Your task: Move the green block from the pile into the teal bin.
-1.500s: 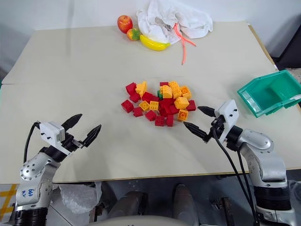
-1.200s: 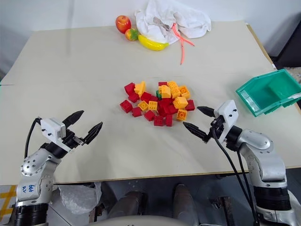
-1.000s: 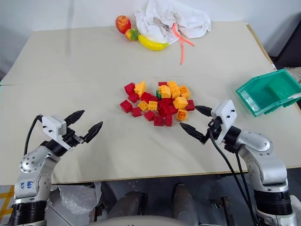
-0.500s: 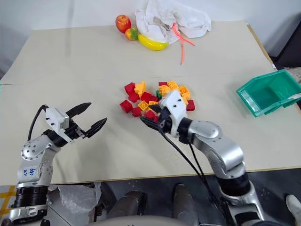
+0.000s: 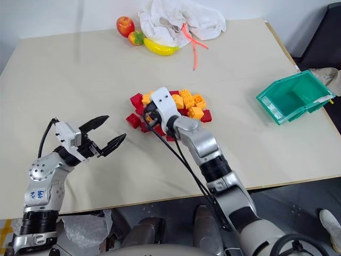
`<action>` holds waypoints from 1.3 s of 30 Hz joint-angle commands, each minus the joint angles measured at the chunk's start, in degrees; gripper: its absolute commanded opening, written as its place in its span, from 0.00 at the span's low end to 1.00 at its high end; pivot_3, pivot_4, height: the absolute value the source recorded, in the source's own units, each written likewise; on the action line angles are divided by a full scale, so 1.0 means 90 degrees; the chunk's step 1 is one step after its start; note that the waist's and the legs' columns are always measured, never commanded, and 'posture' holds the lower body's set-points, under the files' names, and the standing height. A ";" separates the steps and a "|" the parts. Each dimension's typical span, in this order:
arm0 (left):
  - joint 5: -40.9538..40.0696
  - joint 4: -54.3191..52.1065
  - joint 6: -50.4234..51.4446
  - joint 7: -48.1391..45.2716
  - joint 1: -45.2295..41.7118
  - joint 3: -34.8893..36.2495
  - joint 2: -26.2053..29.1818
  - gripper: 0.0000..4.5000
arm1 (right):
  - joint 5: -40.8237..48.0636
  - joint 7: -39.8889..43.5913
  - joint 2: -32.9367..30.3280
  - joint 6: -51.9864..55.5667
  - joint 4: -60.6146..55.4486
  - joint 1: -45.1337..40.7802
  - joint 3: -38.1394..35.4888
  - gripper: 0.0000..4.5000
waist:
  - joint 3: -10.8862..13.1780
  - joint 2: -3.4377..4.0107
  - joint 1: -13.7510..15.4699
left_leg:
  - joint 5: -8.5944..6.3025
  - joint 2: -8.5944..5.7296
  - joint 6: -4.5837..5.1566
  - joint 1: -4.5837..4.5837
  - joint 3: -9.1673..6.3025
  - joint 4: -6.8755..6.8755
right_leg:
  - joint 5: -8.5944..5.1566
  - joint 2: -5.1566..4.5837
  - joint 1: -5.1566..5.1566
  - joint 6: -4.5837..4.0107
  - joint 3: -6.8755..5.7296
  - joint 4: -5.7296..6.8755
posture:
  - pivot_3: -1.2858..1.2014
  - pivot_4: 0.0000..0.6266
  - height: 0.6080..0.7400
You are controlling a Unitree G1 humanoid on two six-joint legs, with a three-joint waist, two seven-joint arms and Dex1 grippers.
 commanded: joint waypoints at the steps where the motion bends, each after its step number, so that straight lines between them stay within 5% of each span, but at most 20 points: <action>1: -0.0067 -0.0219 -0.0081 0.0096 0.0007 0.0090 -0.0017 1.00 | -0.0176 -0.0218 0.0201 -0.0483 0.0555 -0.0383 -0.0289 0.01 | 0.0000 0.0000 -0.0036 | 0.0000 -0.0001 0.0000 0.0000 0.0000 0.0000 | 0.0000 -0.0001 0.0000 0.0000 0.0000 0.0000 | 0.52 0.24 1.00; 10: 0.0009 -0.0186 -0.0179 0.0311 0.0076 0.0080 -0.0137 1.00 | -0.0833 -0.1272 0.0081 -0.0884 0.2628 -0.1387 -0.0752 0.01 | 0.0000 0.0001 -0.0123 | 0.0001 -0.0004 0.0000 0.0000 -0.0002 0.0003 | 0.0000 -0.0003 -0.0001 -0.0001 0.0000 0.0010 | 0.52 0.24 1.00; 25: -0.0009 -0.0300 -0.0276 0.0433 0.0292 0.0075 -0.0199 1.00 | -0.0955 0.0223 -0.1317 -0.0012 0.0024 -0.0173 -0.0582 0.01 | -0.0003 -0.0002 -0.0045 | -0.0001 -0.0011 0.0003 -0.0002 -0.0004 0.0018 | 0.0000 -0.0010 0.0006 0.0000 0.0000 0.0014 | 0.52 0.24 1.00; 30: 0.0005 -0.0208 -0.0282 0.0429 0.0208 0.0050 -0.0210 1.00 | -0.0872 0.0631 -0.1468 -0.0730 0.0699 -0.0538 -0.0828 0.01 | -0.0002 -0.0001 -0.0106 | -0.0001 -0.0005 0.0002 -0.0002 0.0004 0.0014 | 0.0000 -0.0005 0.0001 0.0000 0.0005 0.0014 | 0.52 0.24 1.00; 33: 0.0004 -0.0193 -0.0289 0.0429 0.0194 0.0053 -0.0213 1.00 | -0.0699 0.1445 -0.1709 -0.0921 0.0656 -0.0577 -0.0788 0.13 | -0.0002 0.0000 -0.0094 | 0.0000 -0.0003 0.0001 -0.0002 0.0008 0.0012 | 0.0000 -0.0004 -0.0004 0.0000 0.0008 0.0015 | 0.52 0.24 1.00; 39: -0.0014 -0.0211 -0.0297 0.0411 0.0232 0.0091 -0.0184 1.00 | -0.0430 0.2300 -0.2411 -0.0471 -0.0277 -0.0407 -0.0977 0.56 | 0.0000 0.0001 -0.0073 | -0.0001 -0.0006 0.0003 -0.0007 0.0008 0.0012 | 0.0000 -0.0007 -0.0006 0.0000 0.0008 0.0011 | 0.52 0.24 1.00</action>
